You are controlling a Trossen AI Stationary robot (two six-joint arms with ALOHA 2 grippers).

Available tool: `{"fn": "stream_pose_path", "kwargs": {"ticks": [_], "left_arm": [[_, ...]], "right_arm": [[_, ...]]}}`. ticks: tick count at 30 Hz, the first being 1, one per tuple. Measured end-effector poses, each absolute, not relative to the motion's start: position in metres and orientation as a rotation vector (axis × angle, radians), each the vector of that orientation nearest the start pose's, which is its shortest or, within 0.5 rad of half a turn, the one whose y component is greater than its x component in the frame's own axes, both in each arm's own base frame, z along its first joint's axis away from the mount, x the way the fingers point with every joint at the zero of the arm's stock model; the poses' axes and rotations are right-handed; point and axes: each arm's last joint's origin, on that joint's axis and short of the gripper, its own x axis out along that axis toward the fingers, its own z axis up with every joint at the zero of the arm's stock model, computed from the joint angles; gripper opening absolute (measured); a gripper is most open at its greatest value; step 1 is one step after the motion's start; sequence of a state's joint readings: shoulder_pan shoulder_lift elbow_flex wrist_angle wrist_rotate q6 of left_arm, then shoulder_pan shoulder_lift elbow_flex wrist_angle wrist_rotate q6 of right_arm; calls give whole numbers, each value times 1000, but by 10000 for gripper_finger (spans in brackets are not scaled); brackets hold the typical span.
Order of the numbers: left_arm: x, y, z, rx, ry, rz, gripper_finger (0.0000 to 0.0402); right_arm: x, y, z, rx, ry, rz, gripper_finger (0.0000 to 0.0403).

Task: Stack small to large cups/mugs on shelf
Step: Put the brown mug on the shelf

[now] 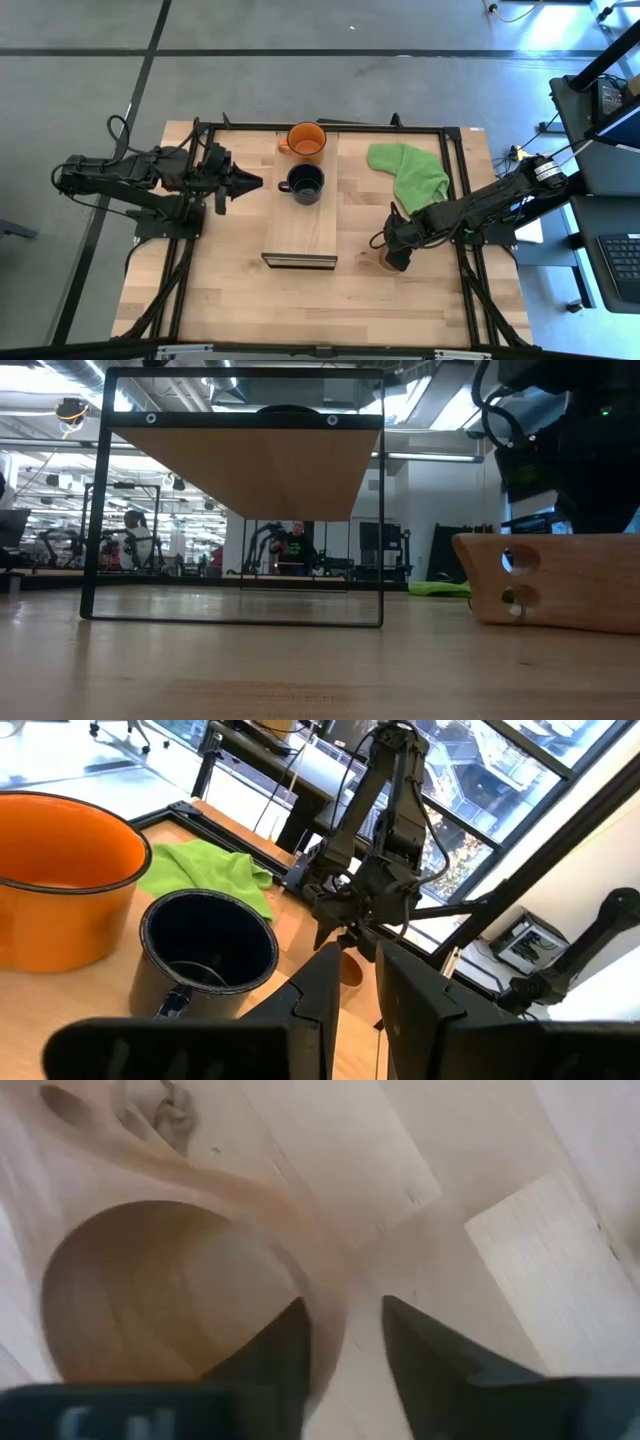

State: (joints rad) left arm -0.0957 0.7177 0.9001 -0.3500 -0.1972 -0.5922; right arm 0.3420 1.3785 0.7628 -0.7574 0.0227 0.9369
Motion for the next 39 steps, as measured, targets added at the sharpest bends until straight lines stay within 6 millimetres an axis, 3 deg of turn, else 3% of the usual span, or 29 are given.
{"fn": "stream_pose_path", "kwargs": {"ticks": [5, 13, 19, 27, 30, 34, 39], "left_arm": [[146, -8, 364, -566, 128, 158, 63], [146, -8, 365, -572, 127, 159, 63], [146, -8, 364, -572, 127, 159, 63], [146, -8, 364, -552, 133, 159, 63], [146, -8, 363, -536, 147, 162, 63], [145, -8, 362, -535, 153, 164, 63], [145, -8, 362, -534, 154, 164, 63]], "right_arm": [[209, 74, 175, 513, 1360, -371, 27], [211, 74, 183, 576, 1415, -353, 27], [220, 71, 232, 525, 1438, -332, 27], [222, 60, 331, 517, 1354, -406, 27], [225, 53, 357, 501, 1325, -500, 27], [252, 50, 379, 495, 1257, -533, 27], [300, 44, 389, 498, 1218, -517, 27]]}}
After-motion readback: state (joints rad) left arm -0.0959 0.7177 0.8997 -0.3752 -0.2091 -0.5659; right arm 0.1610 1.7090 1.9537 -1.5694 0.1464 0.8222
